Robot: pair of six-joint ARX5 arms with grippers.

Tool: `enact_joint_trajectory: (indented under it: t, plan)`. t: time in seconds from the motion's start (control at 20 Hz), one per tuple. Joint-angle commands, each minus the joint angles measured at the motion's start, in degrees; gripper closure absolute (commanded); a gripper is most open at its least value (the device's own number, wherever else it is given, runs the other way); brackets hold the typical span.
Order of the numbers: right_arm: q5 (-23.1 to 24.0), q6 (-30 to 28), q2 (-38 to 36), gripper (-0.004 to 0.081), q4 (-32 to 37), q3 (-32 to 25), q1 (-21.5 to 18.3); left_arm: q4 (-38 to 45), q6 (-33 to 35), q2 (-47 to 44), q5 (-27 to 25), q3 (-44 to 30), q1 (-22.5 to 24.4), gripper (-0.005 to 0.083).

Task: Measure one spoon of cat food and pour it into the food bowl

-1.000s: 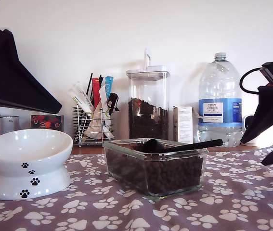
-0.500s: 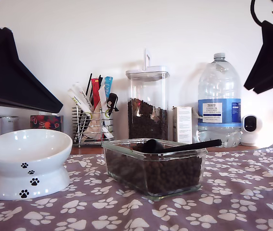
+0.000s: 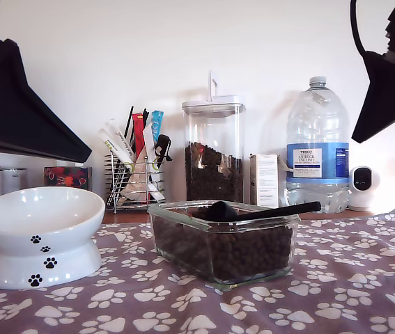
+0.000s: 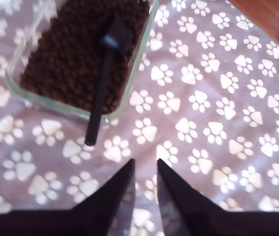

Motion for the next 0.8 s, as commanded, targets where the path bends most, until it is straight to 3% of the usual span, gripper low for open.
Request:
enact_joint_trajectory:
  t: [0.0, 0.2, 0.45, 0.6, 0.75]
  plan:
    - [-2.6, 2.1, -1.3, 0.0781, 1.2, 0.3, 0.0, 0.6, 0.3, -0.1, 0.0, -0.9, -0.1, 0.0793]
    - [-2.1, 9.1, -5.8, 0.0781, 14.1, -5.5, 0.0, 0.6, 0.3, -0.1, 0.0, -0.9, -0.1, 0.0793]
    - [1.8, 17.3, -17.5, 0.0781, 30.8, -19.4, 0.3, 4.2, 0.9, -0.1, 0.1, -0.9, -0.1, 0.0793]
    - [5.6, 20.2, -23.1, 0.0781, 34.4, -26.1, 1.4, 7.7, 1.8, 0.0, 0.1, -0.9, -0.2, 0.0793]
    - [6.1, 19.9, -23.3, 0.0781, 35.4, -27.6, 3.0, 10.5, 1.8, 0.8, 0.1, -0.9, -0.2, 0.0793]
